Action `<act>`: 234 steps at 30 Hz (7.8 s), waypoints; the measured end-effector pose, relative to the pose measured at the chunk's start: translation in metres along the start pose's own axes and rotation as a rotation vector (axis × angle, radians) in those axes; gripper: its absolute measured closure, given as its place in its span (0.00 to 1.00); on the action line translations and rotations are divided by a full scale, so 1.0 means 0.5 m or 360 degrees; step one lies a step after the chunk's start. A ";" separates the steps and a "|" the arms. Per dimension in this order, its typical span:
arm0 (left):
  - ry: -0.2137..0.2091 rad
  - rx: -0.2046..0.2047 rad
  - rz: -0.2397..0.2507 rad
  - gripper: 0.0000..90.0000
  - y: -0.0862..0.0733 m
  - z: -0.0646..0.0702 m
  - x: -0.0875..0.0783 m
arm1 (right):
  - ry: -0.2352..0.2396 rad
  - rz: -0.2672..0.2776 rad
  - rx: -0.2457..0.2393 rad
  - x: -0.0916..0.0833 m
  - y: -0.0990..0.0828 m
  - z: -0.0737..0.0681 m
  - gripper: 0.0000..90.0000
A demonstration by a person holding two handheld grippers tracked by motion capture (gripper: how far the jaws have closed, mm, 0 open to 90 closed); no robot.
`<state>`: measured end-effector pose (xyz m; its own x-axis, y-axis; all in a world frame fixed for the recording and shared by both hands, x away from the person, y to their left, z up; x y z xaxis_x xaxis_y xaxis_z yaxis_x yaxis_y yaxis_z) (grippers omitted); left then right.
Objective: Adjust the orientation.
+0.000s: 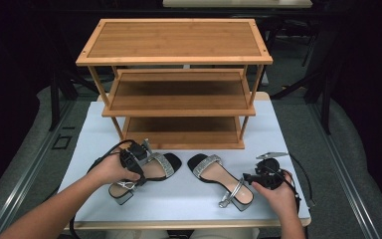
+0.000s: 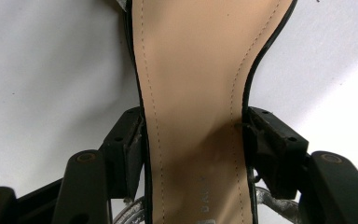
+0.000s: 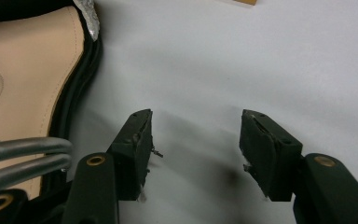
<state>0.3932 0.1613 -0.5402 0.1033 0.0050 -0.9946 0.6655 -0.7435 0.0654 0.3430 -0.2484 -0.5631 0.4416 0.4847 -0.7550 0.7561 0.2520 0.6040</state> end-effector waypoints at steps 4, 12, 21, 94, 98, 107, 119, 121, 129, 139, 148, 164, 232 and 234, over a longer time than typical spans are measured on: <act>0.0007 0.0004 -0.0008 0.46 0.000 0.000 -0.001 | -0.0009 -0.0001 0.0000 0.000 0.000 0.000 0.49; -0.0002 -0.0028 0.0008 0.47 -0.001 0.000 -0.001 | 0.0006 -0.0008 0.0004 0.002 -0.001 0.000 0.49; 0.0004 -0.0017 0.0011 0.47 -0.001 -0.002 -0.002 | 0.0001 -0.0003 0.0003 0.002 -0.001 0.002 0.49; 0.0061 -0.0396 0.0112 0.48 0.063 -0.094 -0.004 | -0.0006 -0.0006 0.0015 0.008 -0.005 0.007 0.48; 0.0055 -0.0396 0.0111 0.48 0.062 -0.095 -0.002 | 0.0000 -0.0007 0.0015 0.008 -0.005 0.007 0.48; 0.0036 -0.0395 0.0131 0.47 0.060 -0.094 -0.003 | -0.0007 -0.0007 0.0009 0.008 -0.005 0.006 0.48; 0.0005 -0.0383 0.0214 0.46 0.048 -0.085 -0.020 | -0.0006 -0.0003 0.0011 0.009 -0.005 0.006 0.48; 0.0011 -0.0374 0.0219 0.46 0.046 -0.085 -0.022 | -0.0008 -0.0003 0.0010 0.009 -0.005 0.006 0.48; 0.0010 -0.0359 0.0271 0.47 0.036 -0.092 -0.060 | -0.0007 -0.0002 0.0012 0.009 -0.005 0.006 0.48; 0.0022 -0.0273 0.0464 0.58 -0.011 -0.076 -0.156 | -0.0009 -0.0003 0.0014 0.009 -0.005 0.005 0.48; 0.0049 -0.0254 0.0553 0.76 -0.100 -0.084 -0.188 | -0.0009 -0.0004 0.0016 0.009 -0.005 0.005 0.48; -0.0045 -0.0306 0.0535 1.00 -0.193 -0.078 -0.104 | -0.0010 0.0001 0.0015 0.009 -0.005 0.005 0.48; -0.0157 -0.0146 0.0723 1.00 -0.030 0.030 -0.066 | 0.0015 0.0023 0.0029 0.008 -0.005 0.007 0.48; -0.0135 -0.0122 0.0701 1.00 -0.019 0.028 -0.064 | 0.0016 0.0023 0.0029 0.008 -0.005 0.007 0.48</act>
<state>0.3734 0.1590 -0.5100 0.3304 -0.3579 -0.8734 0.6248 -0.6106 0.4866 0.3446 -0.2499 -0.5686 0.4478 0.4968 -0.7434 0.7584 0.2293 0.6101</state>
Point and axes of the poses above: each handheld gripper's, and its own axes: x roughly forward along the jaws, y roughly out of its top, z roughly to its right, the point moved 3 cm from there along x, roughly forward along the jaws, and after that the axes turned 11 degrees about y, right-handed, at the moved point
